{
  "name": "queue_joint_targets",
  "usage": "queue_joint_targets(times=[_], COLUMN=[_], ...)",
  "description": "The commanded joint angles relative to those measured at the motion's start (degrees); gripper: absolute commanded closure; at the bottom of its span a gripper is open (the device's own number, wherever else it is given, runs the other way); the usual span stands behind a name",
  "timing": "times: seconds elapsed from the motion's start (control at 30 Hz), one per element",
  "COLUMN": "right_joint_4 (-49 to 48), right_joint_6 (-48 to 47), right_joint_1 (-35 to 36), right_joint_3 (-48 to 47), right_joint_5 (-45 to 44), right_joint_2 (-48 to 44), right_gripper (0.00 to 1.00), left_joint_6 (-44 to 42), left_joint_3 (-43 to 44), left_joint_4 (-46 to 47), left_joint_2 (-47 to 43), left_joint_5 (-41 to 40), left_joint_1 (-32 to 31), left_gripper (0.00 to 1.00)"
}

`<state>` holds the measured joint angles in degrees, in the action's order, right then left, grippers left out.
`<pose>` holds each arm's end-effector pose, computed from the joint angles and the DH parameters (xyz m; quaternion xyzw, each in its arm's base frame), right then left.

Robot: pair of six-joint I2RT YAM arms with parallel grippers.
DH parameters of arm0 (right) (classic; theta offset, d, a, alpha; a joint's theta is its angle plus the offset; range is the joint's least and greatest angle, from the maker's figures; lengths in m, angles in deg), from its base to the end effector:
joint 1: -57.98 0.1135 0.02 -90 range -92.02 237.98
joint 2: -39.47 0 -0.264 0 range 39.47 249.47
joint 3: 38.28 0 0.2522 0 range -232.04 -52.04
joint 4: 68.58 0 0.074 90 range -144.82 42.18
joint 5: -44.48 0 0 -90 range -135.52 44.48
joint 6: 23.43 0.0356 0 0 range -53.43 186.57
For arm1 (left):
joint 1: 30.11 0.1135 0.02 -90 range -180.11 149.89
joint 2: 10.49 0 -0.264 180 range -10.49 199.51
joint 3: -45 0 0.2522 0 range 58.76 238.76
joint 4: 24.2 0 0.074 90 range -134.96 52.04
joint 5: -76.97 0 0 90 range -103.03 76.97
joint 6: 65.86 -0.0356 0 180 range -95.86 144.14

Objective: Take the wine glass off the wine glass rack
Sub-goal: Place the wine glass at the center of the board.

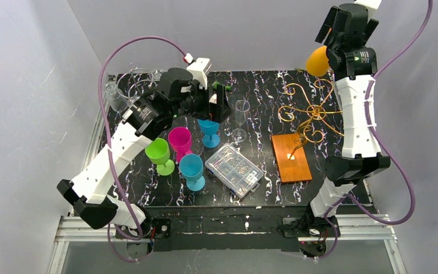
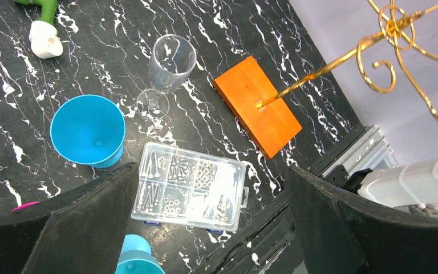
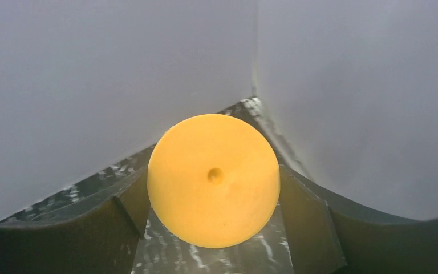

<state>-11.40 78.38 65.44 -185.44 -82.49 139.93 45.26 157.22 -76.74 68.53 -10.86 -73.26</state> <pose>0.3415 0.0231 0.5380 0.2303 0.7208 -0.1388 0.6388 0.2064 -0.1953 0.4745 0.1666 0.7986 -0.3206 0.4814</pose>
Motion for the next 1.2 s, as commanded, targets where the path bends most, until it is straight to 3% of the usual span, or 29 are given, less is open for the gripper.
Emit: queue_joint_targets(times=[0.0,0.5,0.97,1.17], right_joint_4=[-6.0,-15.1,-24.0,-28.2], right_joint_6=[6.9,29.9,42.3,45.0], right_joint_1=[-0.2,0.3,2.2,2.2], right_joint_3=[-1.8,7.3,16.9,22.3], right_joint_5=[12.3,47.5,61.3,64.6], right_joint_2=[0.3,-1.6,-7.9,-9.8], right_gripper=[0.40,0.44,0.44,0.44], left_joint_6=[2.0,15.0,35.9,39.2], left_joint_3=[3.2,2.8,-9.4,-7.6], left_joint_4=[2.8,18.0,42.4,45.3], left_joint_2=[1.5,6.9,6.2,7.0], left_joint_5=[5.3,18.6,28.8,31.9], left_joint_1=[3.7,15.3,20.3,20.6], left_gripper=[0.02,0.02,0.03,0.06])
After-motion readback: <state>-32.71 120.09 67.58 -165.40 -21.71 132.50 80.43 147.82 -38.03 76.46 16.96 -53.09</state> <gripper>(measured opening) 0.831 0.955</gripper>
